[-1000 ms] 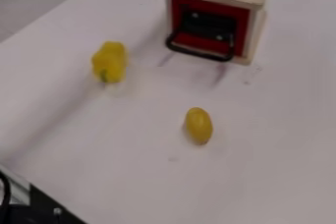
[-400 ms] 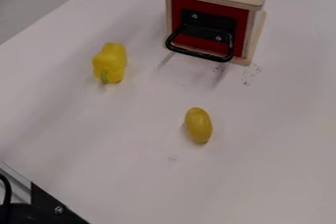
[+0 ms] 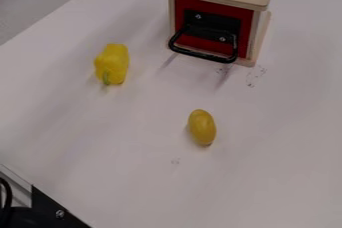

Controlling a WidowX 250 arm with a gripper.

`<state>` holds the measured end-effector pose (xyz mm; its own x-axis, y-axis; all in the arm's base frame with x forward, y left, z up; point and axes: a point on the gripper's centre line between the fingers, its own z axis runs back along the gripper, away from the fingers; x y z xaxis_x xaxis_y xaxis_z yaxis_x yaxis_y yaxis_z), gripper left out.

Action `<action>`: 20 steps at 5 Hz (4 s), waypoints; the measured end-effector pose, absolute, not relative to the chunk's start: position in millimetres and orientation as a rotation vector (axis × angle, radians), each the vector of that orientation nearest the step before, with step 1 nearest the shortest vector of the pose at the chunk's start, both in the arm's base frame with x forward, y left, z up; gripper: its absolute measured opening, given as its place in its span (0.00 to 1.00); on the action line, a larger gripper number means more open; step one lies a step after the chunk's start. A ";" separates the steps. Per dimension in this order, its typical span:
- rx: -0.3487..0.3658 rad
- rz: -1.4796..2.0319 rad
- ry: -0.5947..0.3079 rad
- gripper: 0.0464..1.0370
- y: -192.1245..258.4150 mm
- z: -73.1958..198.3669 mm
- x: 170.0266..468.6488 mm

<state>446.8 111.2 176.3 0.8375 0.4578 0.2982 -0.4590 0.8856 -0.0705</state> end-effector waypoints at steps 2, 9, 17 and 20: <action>0.010 0.447 -0.321 0.96 83.5 164.1 476.2; 0.015 0.353 -0.285 0.96 31.3 143.3 474.0; 0.016 0.295 -0.342 0.96 32.8 178.4 410.3; 0.034 0.313 -0.260 0.96 59.8 142.9 410.6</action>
<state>410.6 59.8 142.9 0.9184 0.2999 0.2582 -0.3087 0.9511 -0.0069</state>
